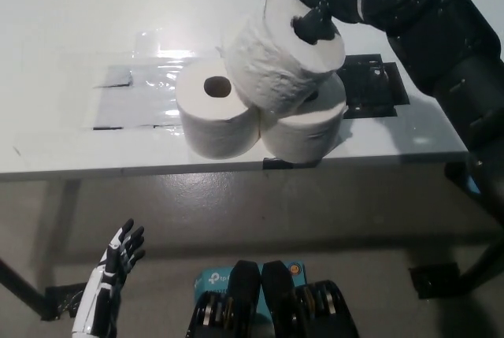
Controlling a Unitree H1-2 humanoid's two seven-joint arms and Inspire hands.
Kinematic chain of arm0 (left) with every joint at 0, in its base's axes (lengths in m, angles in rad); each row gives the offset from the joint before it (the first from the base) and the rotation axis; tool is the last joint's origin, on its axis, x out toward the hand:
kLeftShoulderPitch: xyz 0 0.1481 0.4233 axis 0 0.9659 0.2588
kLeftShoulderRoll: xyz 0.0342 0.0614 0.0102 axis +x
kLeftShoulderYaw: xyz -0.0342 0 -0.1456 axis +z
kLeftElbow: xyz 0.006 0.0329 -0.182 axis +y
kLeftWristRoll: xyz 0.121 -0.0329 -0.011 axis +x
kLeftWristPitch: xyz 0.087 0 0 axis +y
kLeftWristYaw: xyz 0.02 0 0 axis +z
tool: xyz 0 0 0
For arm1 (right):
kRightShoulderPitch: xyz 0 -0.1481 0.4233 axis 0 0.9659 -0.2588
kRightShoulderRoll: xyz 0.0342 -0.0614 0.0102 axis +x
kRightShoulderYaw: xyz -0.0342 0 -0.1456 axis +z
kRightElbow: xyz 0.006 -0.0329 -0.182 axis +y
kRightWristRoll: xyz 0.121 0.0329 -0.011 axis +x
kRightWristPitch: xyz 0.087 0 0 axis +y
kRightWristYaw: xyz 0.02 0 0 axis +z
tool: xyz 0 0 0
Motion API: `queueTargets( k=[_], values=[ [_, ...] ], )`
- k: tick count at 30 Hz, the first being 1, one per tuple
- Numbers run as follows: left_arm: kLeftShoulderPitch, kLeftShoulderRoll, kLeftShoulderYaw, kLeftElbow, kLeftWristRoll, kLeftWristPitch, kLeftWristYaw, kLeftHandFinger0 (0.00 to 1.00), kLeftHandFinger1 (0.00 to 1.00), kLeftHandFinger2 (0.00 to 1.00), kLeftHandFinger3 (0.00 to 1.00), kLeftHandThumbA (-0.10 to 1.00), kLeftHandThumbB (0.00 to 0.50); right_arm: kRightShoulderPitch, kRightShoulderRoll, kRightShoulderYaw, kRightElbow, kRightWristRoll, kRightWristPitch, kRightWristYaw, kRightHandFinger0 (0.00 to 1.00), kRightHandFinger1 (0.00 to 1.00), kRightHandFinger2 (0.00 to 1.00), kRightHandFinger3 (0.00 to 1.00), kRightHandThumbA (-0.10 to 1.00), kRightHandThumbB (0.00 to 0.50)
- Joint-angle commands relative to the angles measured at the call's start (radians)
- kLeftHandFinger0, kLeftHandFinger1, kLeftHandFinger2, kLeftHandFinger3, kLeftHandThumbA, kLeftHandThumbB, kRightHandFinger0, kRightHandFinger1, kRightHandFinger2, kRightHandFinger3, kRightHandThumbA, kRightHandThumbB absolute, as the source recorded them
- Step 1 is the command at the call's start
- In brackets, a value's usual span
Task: A few rolls of toilet paper are kept infront of the robot and the robot uses its right hand to lift one of the rolls and and places it on top of the other rolls to stack it.
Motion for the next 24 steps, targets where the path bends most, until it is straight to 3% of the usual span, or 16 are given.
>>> queueTargets(
  k=[1, 15, 17, 20, 24],
  values=[
    [-0.004, 0.019, -0.001, -0.037, 0.001, -0.019, -0.015, 1.0, 1.0, 1.0, 1.0, 1.0, 0.115, -0.085, -0.012, 0.008, 0.003, -0.019, -0.013, 0.07, 1.0, 1.0, 1.0, 1.0, 0.73, 0.305],
    [-0.002, 0.017, 0.0, -0.044, -0.009, -0.013, -0.017, 1.0, 1.0, 1.0, 1.0, 1.0, 0.102, -0.126, -0.002, -0.036, 0.013, -0.01, 0.0, 0.045, 1.0, 1.0, 1.0, 1.0, 0.76, 0.286],
    [-0.003, 0.018, 0.001, -0.043, -0.01, -0.013, -0.018, 1.0, 1.0, 1.0, 1.0, 1.0, 0.102, -0.134, 0.002, -0.04, 0.021, -0.011, 0.008, 0.028, 1.0, 1.0, 1.0, 1.0, 0.79, 0.336],
    [-0.006, 0.017, 0.0, -0.042, -0.012, -0.01, -0.017, 1.0, 1.0, 1.0, 1.0, 1.0, 0.103, -0.14, 0.005, -0.045, 0.012, -0.016, 0.013, 0.0, 1.0, 1.0, 1.0, 1.0, 0.87, 0.364],
    [-0.004, 0.017, -0.001, -0.042, -0.009, -0.013, -0.017, 1.0, 1.0, 1.0, 1.0, 1.0, 0.1, -0.155, 0.011, -0.05, 0.015, -0.028, 0.032, -0.053, 1.0, 1.0, 1.0, 1.0, 0.87, 0.357]
  ],
)
